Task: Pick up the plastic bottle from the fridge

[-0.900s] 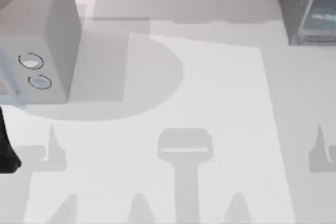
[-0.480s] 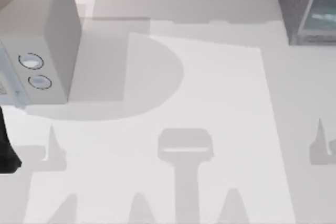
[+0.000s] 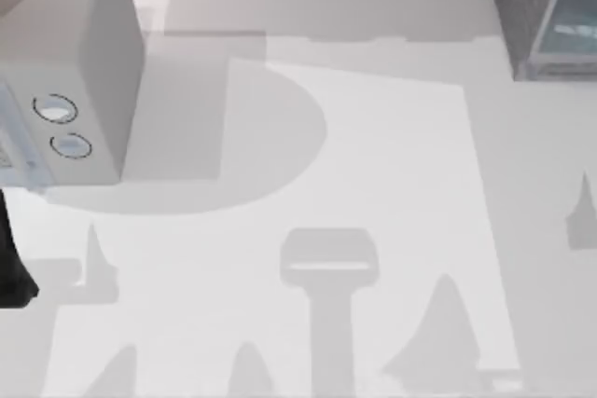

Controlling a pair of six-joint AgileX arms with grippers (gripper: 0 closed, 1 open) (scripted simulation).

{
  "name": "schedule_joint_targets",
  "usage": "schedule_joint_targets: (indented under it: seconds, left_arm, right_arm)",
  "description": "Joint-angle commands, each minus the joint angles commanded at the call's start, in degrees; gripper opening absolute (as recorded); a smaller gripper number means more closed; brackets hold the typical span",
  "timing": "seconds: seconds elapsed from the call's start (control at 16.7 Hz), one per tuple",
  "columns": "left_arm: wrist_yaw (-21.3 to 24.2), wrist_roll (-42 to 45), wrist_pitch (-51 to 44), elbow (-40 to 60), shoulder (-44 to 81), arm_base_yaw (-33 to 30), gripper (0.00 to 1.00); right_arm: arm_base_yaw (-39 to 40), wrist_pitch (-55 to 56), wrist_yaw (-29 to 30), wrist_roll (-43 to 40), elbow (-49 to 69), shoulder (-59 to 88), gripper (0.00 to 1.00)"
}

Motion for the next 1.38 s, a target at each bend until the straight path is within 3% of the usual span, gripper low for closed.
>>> schedule_joint_targets:
  seconds: [0.36,0.72,1.38]
  left_arm:
    - [0.0,0.0,0.0,0.0,0.0,0.0,1.0]
    - [0.0,0.0,0.0,0.0,0.0,0.0,1.0]
    - [0.0,0.0,0.0,0.0,0.0,0.0,1.0]
  right_arm:
    - [-8.9,26.59,-8.64,0.53,2.5,31.53,1.0]
    - [-14.71,44.92,-14.31,0.75,5.02,50.4,1.0]
    - [-14.17,45.95,-13.69,0.69,9.04,55.68,1.0]
